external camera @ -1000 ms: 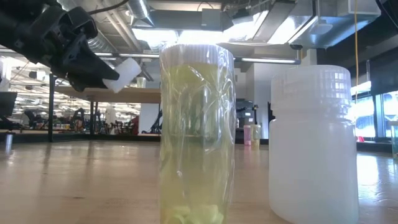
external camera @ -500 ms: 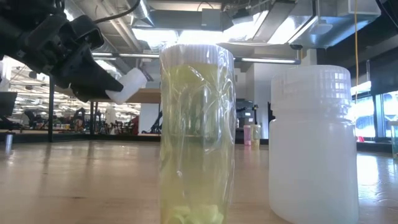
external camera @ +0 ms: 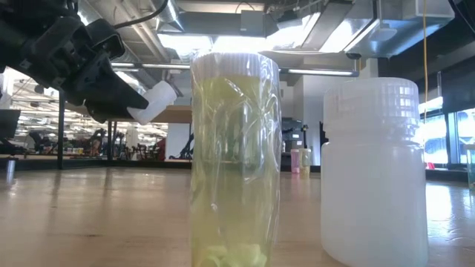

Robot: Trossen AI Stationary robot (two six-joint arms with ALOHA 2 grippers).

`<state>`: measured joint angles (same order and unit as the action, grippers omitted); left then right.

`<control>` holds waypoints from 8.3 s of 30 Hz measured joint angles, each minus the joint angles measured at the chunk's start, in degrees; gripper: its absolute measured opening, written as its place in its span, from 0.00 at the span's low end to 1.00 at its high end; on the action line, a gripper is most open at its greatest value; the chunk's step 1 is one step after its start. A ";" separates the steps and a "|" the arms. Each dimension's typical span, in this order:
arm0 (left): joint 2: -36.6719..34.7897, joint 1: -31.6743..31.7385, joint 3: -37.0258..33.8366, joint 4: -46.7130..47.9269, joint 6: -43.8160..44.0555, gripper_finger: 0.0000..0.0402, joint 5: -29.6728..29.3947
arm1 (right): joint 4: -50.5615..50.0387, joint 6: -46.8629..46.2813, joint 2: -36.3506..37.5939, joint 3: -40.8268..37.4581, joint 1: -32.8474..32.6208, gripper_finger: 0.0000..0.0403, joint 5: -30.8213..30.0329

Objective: Pick and place medicine bottles onto shelf by color
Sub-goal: Put the top white pill bottle aligned with the other white pill bottle on the shelf

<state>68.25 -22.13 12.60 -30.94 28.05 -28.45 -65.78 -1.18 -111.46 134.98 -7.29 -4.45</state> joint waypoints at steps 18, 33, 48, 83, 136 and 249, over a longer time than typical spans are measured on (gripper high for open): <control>6.87 0.17 0.02 -9.09 -4.15 0.37 -4.04 | 0.00 0.00 0.00 0.00 0.00 0.46 -0.01; 27.80 1.40 0.04 -36.52 -4.28 0.37 -3.99 | 0.07 -0.01 0.00 0.00 0.00 0.46 0.00; 43.97 1.38 1.29 -52.54 -0.56 0.37 -3.69 | 0.15 -0.01 0.00 0.00 0.00 0.46 -0.01; 46.47 1.38 2.23 -50.79 -1.36 0.37 -3.62 | 0.40 0.01 0.00 0.00 -0.02 0.46 -0.01; 28.27 -0.17 -3.50 -45.02 -7.89 0.63 -2.37 | 1.45 0.00 0.00 0.00 -0.01 0.46 -0.02; 33.94 17.33 38.93 34.91 -6.02 0.50 15.03 | 6.45 0.06 0.00 0.00 -0.45 0.46 0.00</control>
<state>102.19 -4.80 51.53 3.97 22.03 -13.41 -59.33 -1.11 -111.46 134.98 -7.74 -4.45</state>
